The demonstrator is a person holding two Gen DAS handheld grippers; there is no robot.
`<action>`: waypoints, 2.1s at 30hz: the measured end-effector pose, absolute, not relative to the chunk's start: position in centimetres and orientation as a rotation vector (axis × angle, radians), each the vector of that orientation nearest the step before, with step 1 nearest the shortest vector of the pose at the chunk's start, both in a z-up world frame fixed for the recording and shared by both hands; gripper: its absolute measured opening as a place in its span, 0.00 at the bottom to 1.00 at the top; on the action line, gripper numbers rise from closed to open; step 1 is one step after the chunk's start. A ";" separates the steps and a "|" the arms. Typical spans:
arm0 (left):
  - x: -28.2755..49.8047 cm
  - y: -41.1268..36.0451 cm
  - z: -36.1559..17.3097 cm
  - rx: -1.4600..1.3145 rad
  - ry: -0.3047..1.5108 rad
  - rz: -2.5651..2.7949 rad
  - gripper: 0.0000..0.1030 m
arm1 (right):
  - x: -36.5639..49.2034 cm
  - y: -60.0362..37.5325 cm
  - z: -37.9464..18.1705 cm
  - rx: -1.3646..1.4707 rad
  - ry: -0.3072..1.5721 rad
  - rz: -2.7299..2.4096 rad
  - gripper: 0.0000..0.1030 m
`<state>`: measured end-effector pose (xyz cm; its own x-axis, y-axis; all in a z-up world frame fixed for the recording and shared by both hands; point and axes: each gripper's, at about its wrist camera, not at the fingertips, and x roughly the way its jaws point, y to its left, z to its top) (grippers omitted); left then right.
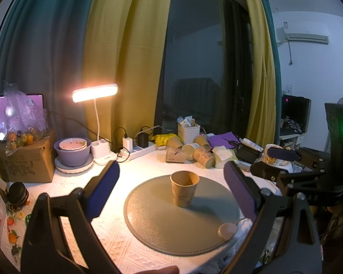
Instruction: Flip cup upright
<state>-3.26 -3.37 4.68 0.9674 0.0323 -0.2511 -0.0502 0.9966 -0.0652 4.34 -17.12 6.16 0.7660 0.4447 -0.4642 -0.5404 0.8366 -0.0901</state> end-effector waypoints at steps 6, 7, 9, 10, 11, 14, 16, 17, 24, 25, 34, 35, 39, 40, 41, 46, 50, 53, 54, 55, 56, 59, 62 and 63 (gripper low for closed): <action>-3.3 -3.4 4.7 -0.071 0.253 0.042 0.91 | 4.3 -17.0 6.2 -0.225 0.445 0.543 0.71; -3.3 -3.5 4.7 -0.071 0.252 0.044 0.91 | 4.3 -17.0 6.2 -0.224 0.445 0.543 0.71; -3.3 -3.5 4.7 -0.071 0.252 0.044 0.91 | 4.3 -17.1 6.2 -0.224 0.445 0.543 0.71; -3.3 -3.5 4.7 -0.072 0.252 0.045 0.91 | 4.3 -17.0 6.2 -0.224 0.446 0.543 0.71; -3.3 -3.5 4.7 -0.072 0.252 0.044 0.91 | 4.3 -17.0 6.2 -0.223 0.446 0.544 0.71; -3.3 -3.5 4.7 -0.071 0.252 0.044 0.91 | 4.2 -17.0 6.2 -0.226 0.446 0.543 0.71; -3.3 -3.5 4.7 -0.072 0.252 0.044 0.91 | 4.2 -17.0 6.2 -0.225 0.446 0.542 0.71; -3.3 -3.5 4.7 -0.072 0.253 0.044 0.91 | 4.2 -17.0 6.2 -0.225 0.446 0.542 0.71; -3.3 -3.5 4.6 -0.072 0.252 0.045 0.91 | 4.2 -16.9 6.2 -0.225 0.446 0.542 0.71; -3.3 -3.6 4.7 -0.071 0.253 0.044 0.91 | 4.2 -16.9 6.2 -0.225 0.446 0.542 0.71; -3.3 -3.6 4.6 -0.072 0.252 0.045 0.91 | 4.3 -17.0 6.1 -0.225 0.446 0.542 0.71; -3.3 -3.6 4.6 -0.072 0.253 0.044 0.91 | 4.2 -16.9 6.1 -0.225 0.447 0.542 0.71; -3.3 -3.6 4.6 -0.073 0.252 0.045 0.91 | 4.1 -16.8 6.0 -0.228 0.450 0.545 0.71; -3.3 -3.6 4.6 -0.072 0.253 0.043 0.91 | 4.1 -16.8 6.0 -0.228 0.449 0.545 0.71; -3.3 -3.6 4.6 -0.072 0.253 0.043 0.91 | 4.1 -16.8 6.0 -0.228 0.450 0.545 0.71; -3.3 -3.7 4.6 -0.072 0.252 0.045 0.91 | 4.2 -16.9 6.0 -0.228 0.450 0.545 0.71; -3.3 -3.7 4.6 -0.073 0.252 0.045 0.91 | 4.1 -16.9 5.9 -0.228 0.450 0.546 0.71; -3.3 -3.7 4.6 -0.073 0.253 0.046 0.91 | 4.0 -16.8 5.9 -0.228 0.451 0.546 0.71; -3.3 -3.7 4.6 -0.073 0.253 0.046 0.91 | 4.1 -16.8 6.0 -0.228 0.450 0.546 0.71; -3.3 -3.7 4.6 -0.073 0.253 0.046 0.91 | 4.1 -16.8 6.0 -0.228 0.451 0.545 0.71; -3.3 -3.7 4.6 -0.073 0.253 0.045 0.91 | 4.1 -16.8 6.0 -0.228 0.450 0.545 0.71; -3.3 -3.7 4.6 -0.073 0.252 0.045 0.91 | 4.1 -16.8 6.0 -0.228 0.450 0.545 0.71; -3.4 -3.8 4.6 -0.072 0.243 0.037 0.91 | 4.0 -16.8 5.9 -0.228 0.452 0.545 0.71; -3.5 -3.9 4.5 -0.070 0.238 0.034 0.91 | 4.0 -16.8 6.0 -0.228 0.452 0.546 0.71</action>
<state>-3.52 -3.93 4.51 0.9713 0.0256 -0.2363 -0.0422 0.9970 -0.0653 4.01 -16.75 5.96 0.7604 0.4474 -0.4707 -0.5457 0.8332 -0.0896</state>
